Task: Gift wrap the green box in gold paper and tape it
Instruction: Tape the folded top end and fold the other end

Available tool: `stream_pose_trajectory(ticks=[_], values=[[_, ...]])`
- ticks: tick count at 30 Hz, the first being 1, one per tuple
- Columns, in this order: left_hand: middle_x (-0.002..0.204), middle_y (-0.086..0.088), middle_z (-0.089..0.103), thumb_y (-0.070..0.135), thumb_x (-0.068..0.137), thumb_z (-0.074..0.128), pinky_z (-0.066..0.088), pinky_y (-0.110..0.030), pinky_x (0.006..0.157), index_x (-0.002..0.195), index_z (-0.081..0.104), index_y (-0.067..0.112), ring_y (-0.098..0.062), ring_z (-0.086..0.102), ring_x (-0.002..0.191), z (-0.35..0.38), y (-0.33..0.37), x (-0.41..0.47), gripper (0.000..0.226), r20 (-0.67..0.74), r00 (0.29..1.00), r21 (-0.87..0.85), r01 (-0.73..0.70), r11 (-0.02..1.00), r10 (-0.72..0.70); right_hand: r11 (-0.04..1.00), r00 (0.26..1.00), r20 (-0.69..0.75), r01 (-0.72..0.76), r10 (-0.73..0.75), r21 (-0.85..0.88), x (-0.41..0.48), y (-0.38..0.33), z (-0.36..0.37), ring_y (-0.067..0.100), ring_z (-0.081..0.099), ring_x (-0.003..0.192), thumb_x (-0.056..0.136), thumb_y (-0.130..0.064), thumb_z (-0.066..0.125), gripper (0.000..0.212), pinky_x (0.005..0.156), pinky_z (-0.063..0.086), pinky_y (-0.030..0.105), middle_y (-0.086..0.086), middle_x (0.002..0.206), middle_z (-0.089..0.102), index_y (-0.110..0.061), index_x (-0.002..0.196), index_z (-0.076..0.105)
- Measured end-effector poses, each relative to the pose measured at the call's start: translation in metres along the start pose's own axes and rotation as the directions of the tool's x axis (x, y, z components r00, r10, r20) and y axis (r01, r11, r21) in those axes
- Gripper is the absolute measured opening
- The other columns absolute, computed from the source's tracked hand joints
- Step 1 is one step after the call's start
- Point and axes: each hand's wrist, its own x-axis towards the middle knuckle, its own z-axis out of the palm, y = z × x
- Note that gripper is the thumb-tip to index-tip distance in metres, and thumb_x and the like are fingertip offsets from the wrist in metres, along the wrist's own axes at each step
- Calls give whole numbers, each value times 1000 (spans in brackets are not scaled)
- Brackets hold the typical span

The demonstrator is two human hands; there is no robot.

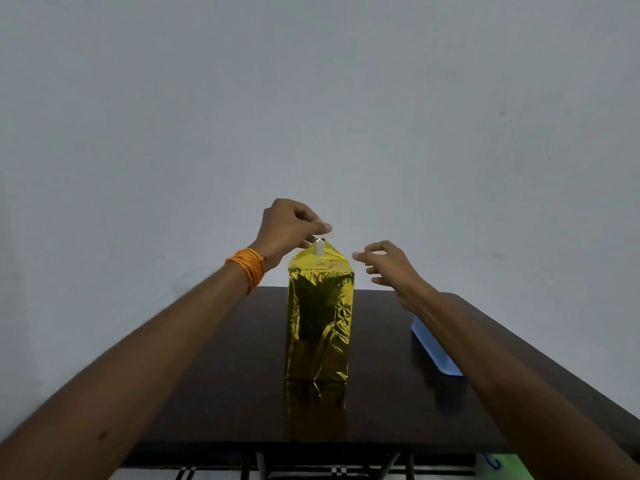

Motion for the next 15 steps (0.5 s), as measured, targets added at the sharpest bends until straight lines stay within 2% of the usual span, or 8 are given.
stream_pose_trajectory(ticks=[4,6,9,15], values=[[85,-9,72,18,74,85,50,-17,52,84,74,1,-17,68,68,-14,-25,6,23,23,990,-30,143,989,-143,999,997,66,-34,32,18,22,-1,26,21,62,107,79,-40,81,58,83,54,36,9,122,59,-17,123,53],[84,-7,71,18,75,84,50,-17,52,85,74,1,-14,67,66,-13,-35,7,22,37,983,-25,179,983,-178,998,993,100,-58,56,22,28,0,36,21,66,102,77,-38,83,59,76,55,33,9,120,62,-17,122,52],[82,-7,70,17,76,83,50,-16,50,86,74,2,-13,65,64,-9,-45,9,21,36,980,-17,194,981,-193,994,988,123,-98,91,50,30,5,45,16,69,90,76,-38,84,54,69,53,29,8,112,69,-15,116,56],[80,-12,71,14,74,85,49,-15,48,86,74,1,-14,64,62,-2,-54,13,20,35,983,18,181,983,-181,994,987,142,-86,76,65,33,10,42,12,70,80,77,-37,83,49,62,52,25,7,103,72,-13,113,60]])
